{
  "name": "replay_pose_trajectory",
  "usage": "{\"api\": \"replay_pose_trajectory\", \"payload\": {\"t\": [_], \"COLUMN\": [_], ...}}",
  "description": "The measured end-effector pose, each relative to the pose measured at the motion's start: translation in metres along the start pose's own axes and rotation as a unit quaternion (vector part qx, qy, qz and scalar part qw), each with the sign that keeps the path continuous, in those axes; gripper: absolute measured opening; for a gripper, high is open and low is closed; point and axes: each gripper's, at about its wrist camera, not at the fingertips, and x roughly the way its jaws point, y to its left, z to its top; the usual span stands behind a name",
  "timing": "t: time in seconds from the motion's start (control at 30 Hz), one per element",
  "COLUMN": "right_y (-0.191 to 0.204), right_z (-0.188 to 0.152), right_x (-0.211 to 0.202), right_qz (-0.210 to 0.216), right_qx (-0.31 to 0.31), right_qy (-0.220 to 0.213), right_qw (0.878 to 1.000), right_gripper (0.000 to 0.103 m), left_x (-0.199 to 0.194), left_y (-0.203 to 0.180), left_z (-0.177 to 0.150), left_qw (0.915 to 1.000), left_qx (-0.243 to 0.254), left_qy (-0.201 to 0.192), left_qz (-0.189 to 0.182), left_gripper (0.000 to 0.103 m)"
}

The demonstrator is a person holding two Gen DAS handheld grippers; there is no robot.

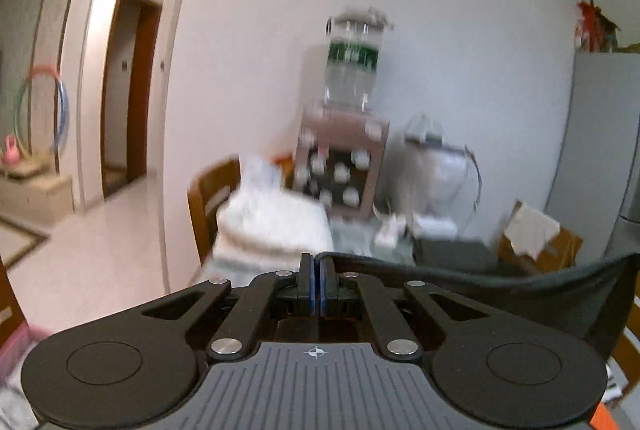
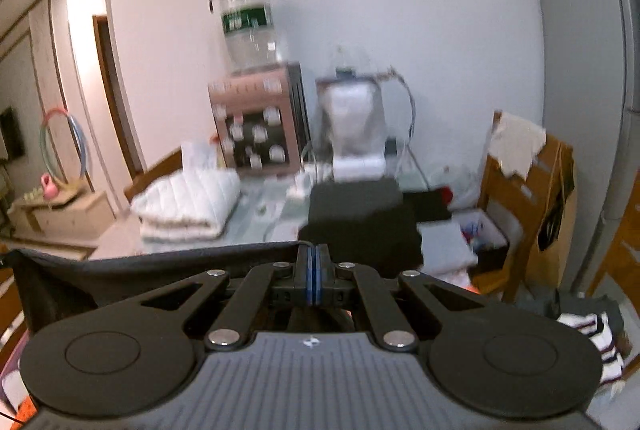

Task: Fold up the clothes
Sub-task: 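Lift the dark grey garment high with both tools to shake it open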

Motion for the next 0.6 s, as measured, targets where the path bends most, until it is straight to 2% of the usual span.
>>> {"api": "replay_pose_trajectory", "payload": {"t": [0.1, 0.3, 0.4, 0.6], "right_y": [0.004, 0.008, 0.011, 0.015], "right_z": [0.013, 0.031, 0.051, 0.109], "right_x": [-0.005, 0.031, 0.046, 0.040], "right_qz": [0.001, 0.011, 0.011, -0.002], "right_qx": [-0.001, -0.025, -0.042, -0.070], "right_qy": [-0.020, -0.004, -0.020, -0.101], "right_qw": [1.000, 1.000, 0.999, 0.992], "right_gripper": [0.002, 0.002, 0.002, 0.002], "left_x": [0.006, 0.042, 0.058, 0.058], "left_y": [-0.006, -0.015, -0.019, -0.040], "left_z": [0.012, 0.021, 0.047, 0.115], "left_qw": [1.0000, 0.9995, 0.9994, 0.9931], "left_qx": [0.002, 0.025, 0.031, 0.067], "left_qy": [-0.003, 0.015, -0.008, -0.090], "left_qz": [-0.004, -0.009, -0.015, -0.033], "left_gripper": [0.005, 0.005, 0.005, 0.005]}}
